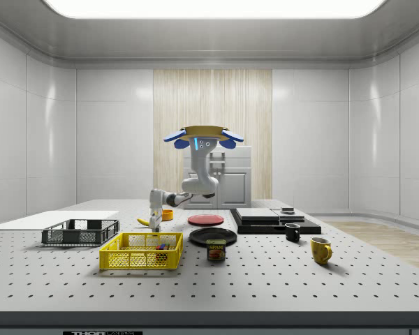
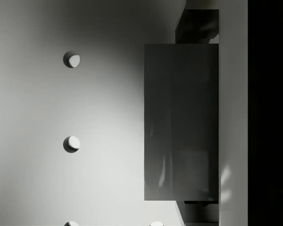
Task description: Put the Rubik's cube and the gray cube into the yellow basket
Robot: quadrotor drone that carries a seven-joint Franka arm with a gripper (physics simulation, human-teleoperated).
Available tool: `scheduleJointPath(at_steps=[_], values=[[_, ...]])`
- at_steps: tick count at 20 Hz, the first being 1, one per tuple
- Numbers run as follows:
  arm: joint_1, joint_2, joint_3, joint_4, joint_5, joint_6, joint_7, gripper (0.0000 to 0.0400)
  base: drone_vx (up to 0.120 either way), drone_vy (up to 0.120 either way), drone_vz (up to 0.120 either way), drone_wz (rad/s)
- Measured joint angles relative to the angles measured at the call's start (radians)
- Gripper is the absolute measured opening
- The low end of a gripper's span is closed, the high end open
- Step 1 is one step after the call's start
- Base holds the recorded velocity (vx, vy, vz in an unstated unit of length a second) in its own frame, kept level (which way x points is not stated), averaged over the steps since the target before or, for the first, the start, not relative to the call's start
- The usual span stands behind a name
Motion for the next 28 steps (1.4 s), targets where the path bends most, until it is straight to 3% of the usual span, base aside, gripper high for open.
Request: scheduleJointPath(at_steps=[4, 7, 12, 20, 28], values=[[0.007, 0.003, -0.006, -0.001, -0.007, -0.002, -0.005, 0.04, 0.0, 0.0, 0.0, 0.0], [0.01, 0.005, -0.008, -0.002, -0.009, -0.004, -0.007, 0.0321, 0.0, 0.0, 0.0, 0.0], [0.013, 0.01, -0.01, -0.002, -0.013, -0.008, -0.01, 0.027, 0.0, 0.0, 0.0, 0.0], [0.019, 0.018, -0.001, -0.007, -0.006, -0.019, -0.013, 0.0253, 0.0, 0.0, 0.0, 0.0], [0.041, 0.025, 0.107, -0.037, 0.095, -0.063, -0.014, 0.025, 0.0, 0.0, 0.03, 0.0]])
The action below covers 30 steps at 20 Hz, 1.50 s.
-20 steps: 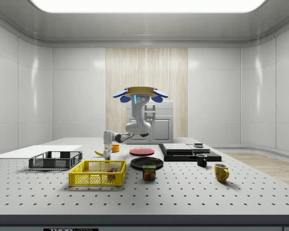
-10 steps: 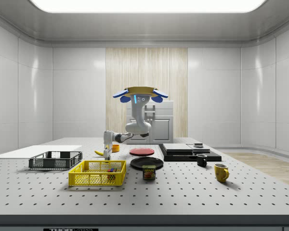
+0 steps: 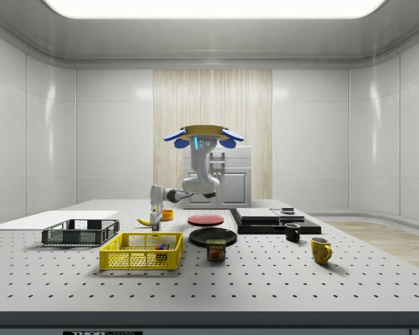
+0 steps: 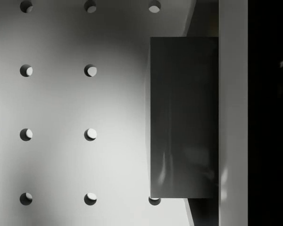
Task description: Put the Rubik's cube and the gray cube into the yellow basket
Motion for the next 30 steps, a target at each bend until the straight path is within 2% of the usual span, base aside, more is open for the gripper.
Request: scheduleJointPath(at_steps=[6, 14, 30], values=[[0.007, 0.002, 0.072, -0.013, 0.069, -0.022, 0.001, 0.025, 0.0, 0.0, 0.12, 0.0], [0.008, -0.003, 0.101, -0.017, 0.098, -0.025, 0.003, 0.025, 0.0, 0.0, 0.12, 0.0], [0.006, -0.016, 0.109, -0.017, 0.109, -0.014, 0.005, 0.025, 0.0, 0.11, 0.0, 0.0]])
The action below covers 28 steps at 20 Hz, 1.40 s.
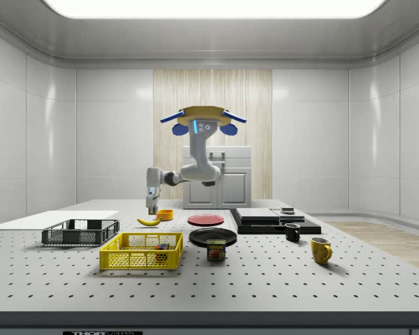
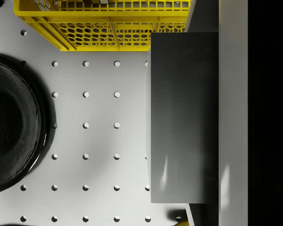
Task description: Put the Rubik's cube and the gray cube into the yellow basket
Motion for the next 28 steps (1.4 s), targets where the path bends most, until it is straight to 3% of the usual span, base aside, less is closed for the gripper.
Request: scheduleJointPath(at_steps=[28], values=[[-0.003, -0.015, 0.003, 0.0, 0.006, 0.015, 0.002, 0.025, 0.0, 0.12, -0.007, 0.0]])
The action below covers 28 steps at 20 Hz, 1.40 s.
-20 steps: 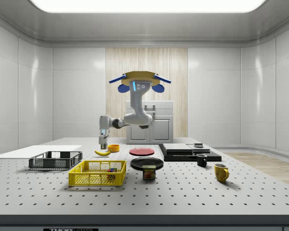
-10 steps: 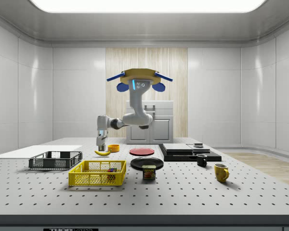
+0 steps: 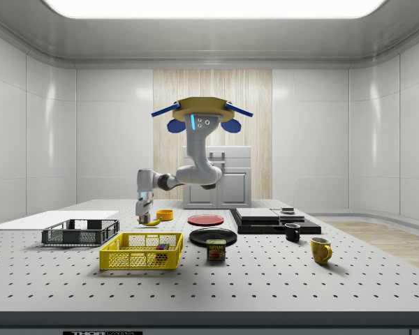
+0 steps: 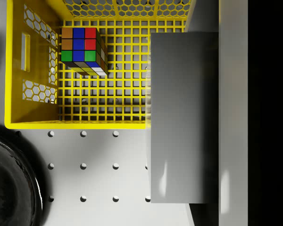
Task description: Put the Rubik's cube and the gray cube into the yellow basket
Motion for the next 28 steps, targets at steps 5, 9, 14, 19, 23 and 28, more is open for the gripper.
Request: scheduleJointPath(at_steps=[5, 9, 14, 19, 23, 28], values=[[0.0, -0.002, 0.0, 0.0, 0.001, 0.002, 0.0, 0.025, 0.0, 0.12, -0.08, 0.0], [-0.001, -0.003, 0.001, 0.0, 0.001, 0.003, 0.0, 0.025, 0.0, 0.12, -0.12, 0.0], [-0.001, -0.005, 0.001, 0.0, 0.002, 0.005, 0.001, 0.025, 0.0, 0.12, -0.048, 0.0], [-0.001, -0.006, 0.001, 0.0, 0.002, 0.006, 0.001, 0.025, 0.0, 0.04, -0.032, 0.0], [-0.002, -0.008, -0.002, 0.001, 0.0, 0.008, 0.001, 0.025, 0.0, 0.0, -0.08, 0.0], [-0.008, -0.011, -0.056, 0.009, -0.051, 0.026, 0.002, 0.025, 0.0, 0.0, 0.0, 0.0]])
